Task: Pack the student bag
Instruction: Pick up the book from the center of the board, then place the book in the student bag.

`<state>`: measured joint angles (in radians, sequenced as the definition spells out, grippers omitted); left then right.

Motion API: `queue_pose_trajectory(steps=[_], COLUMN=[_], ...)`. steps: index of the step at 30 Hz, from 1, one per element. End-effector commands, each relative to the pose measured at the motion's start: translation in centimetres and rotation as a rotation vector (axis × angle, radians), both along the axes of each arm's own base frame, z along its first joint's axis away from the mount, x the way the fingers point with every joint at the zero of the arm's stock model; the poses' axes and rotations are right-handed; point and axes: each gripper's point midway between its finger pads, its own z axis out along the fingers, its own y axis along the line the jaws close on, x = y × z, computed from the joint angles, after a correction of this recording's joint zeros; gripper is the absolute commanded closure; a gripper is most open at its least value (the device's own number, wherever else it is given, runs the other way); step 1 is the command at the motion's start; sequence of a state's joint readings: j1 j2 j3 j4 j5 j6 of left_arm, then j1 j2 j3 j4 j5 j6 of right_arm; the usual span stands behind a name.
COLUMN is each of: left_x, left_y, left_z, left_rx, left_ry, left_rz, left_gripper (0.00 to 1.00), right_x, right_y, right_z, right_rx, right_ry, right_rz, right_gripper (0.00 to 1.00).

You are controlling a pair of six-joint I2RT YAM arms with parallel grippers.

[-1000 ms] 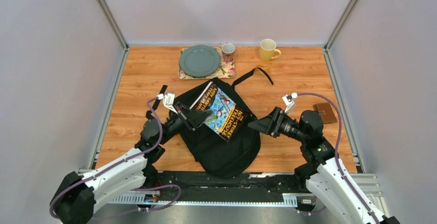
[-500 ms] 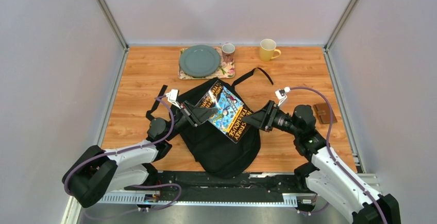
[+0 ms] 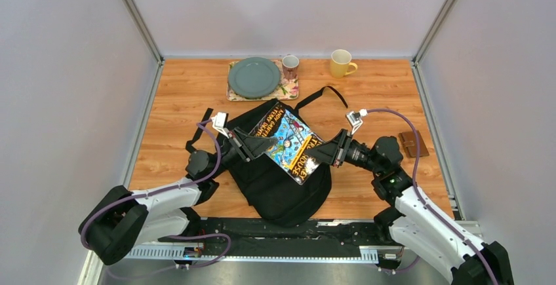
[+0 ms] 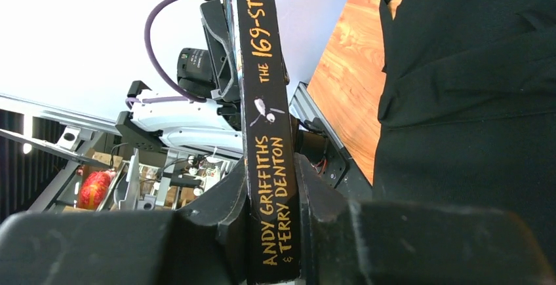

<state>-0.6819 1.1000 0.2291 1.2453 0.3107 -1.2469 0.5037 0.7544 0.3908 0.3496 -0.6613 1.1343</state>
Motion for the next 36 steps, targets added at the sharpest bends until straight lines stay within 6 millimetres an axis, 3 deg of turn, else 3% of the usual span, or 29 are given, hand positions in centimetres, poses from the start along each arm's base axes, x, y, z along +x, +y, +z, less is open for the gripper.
queue_pose_trajectory(steps=[1, 3, 4, 5, 6, 7, 8, 9, 10, 11, 12, 13, 15, 16, 18, 19, 20, 21, 23, 25, 30, 36], left_x=[-2.8, -2.0, -1.9, -1.2, -0.8, 0.1, 0.5, 0.9, 1.8, 1.3, 1.4, 1.2, 0.7, 0.0, -0.6, -1.7, -2.1, -2.4, -3.4, -4.4, -6.5, -8.5], left_y=[1.7, 0.5, -0.1, -0.8, -1.0, -1.3, -1.1, -0.7, -0.3, 0.6, 0.9, 1.5, 1.5, 1.0, -0.1, -1.1, -1.9, -2.8, -4.6, -6.4, -10.1, -12.4], left_z=[6.5, 4.4, 4.4, 2.0, 0.9, -1.9, -3.1, -4.5, -4.3, -6.8, -7.1, -8.4, -8.8, -9.1, -8.8, -8.9, -9.4, -8.6, -9.0, -7.9, -7.7, -9.2], left_rx=[-0.138, -0.020, 0.043, 0.154, 0.223, 0.382, 0.469, 0.564, 0.662, 0.763, 0.793, 0.857, 0.895, 0.937, 0.980, 1.013, 1.036, 1.032, 1.073, 1.074, 1.089, 1.140], left_ry=[-0.277, -0.224, -0.277, -0.197, -0.183, -0.123, -0.095, -0.076, -0.138, -0.066, -0.067, -0.059, -0.089, -0.137, -0.201, -0.258, -0.272, -0.303, -0.372, -0.459, -0.602, -0.660], left_rz=[-0.045, -0.072, -0.076, -0.089, -0.090, -0.085, -0.072, -0.064, -0.020, -0.038, -0.027, -0.020, -0.009, -0.009, -0.021, -0.056, -0.089, -0.105, -0.158, -0.192, -0.280, -0.330], left_gripper=[0.75, 0.61, 0.49, 0.44, 0.37, 0.27, 0.27, 0.27, 0.26, 0.26, 0.26, 0.26, 0.25, 0.25, 0.25, 0.24, 0.24, 0.24, 0.23, 0.23, 0.22, 0.22], right_x=[0.5, 0.7, 0.9, 0.6, 1.4, 1.7, 1.7, 2.1, 2.1, 2.1, 2.4, 2.6, 3.3, 3.1, 3.2, 2.8, 2.6, 2.5, 2.0, 1.9, 1.5, 1.5], right_y=[-0.4, -1.0, -1.3, -1.9, -2.7, -3.4, -4.1, -5.3, -5.9, -6.6, -8.1, -9.1, -12.6, -13.9, -16.8, -17.8, -18.5, -19.2, -19.6, -19.7, -18.2, -17.3], right_z=[0.7, 0.3, 0.2, 0.3, 0.2, 0.1, -0.7, 0.5, 1.0, 0.5, 1.9, 2.0, 1.0, 2.1, 2.0, 3.0, 2.7, 3.1, 3.6, 3.3, 2.2, 1.2], right_rx=[-0.020, -0.064, -0.083, -0.106, -0.140, -0.165, -0.205, -0.209, -0.215, -0.249, -0.246, -0.271, -0.362, -0.375, -0.437, -0.431, -0.466, -0.471, -0.477, -0.488, -0.443, -0.407], right_ry=[-0.058, -0.066, -0.072, -0.069, -0.089, -0.088, -0.063, -0.117, -0.136, -0.120, -0.146, -0.150, -0.099, -0.140, -0.134, -0.149, -0.149, -0.153, -0.153, -0.133, -0.091, -0.068], right_rz=[-0.048, -0.093, -0.116, -0.144, -0.212, -0.253, -0.289, -0.364, -0.397, -0.427, -0.517, -0.570, -0.744, -0.796, -0.926, -0.970, -0.991, -1.020, -1.030, -1.025, -0.959, -0.921], right_gripper=[1.00, 1.00, 1.00, 1.00, 1.00, 1.00, 1.00, 1.00, 1.00, 1.00, 1.00, 1.00, 1.00, 1.00, 1.00, 1.00, 1.00, 1.00, 1.00, 1.00, 1.00, 1.00])
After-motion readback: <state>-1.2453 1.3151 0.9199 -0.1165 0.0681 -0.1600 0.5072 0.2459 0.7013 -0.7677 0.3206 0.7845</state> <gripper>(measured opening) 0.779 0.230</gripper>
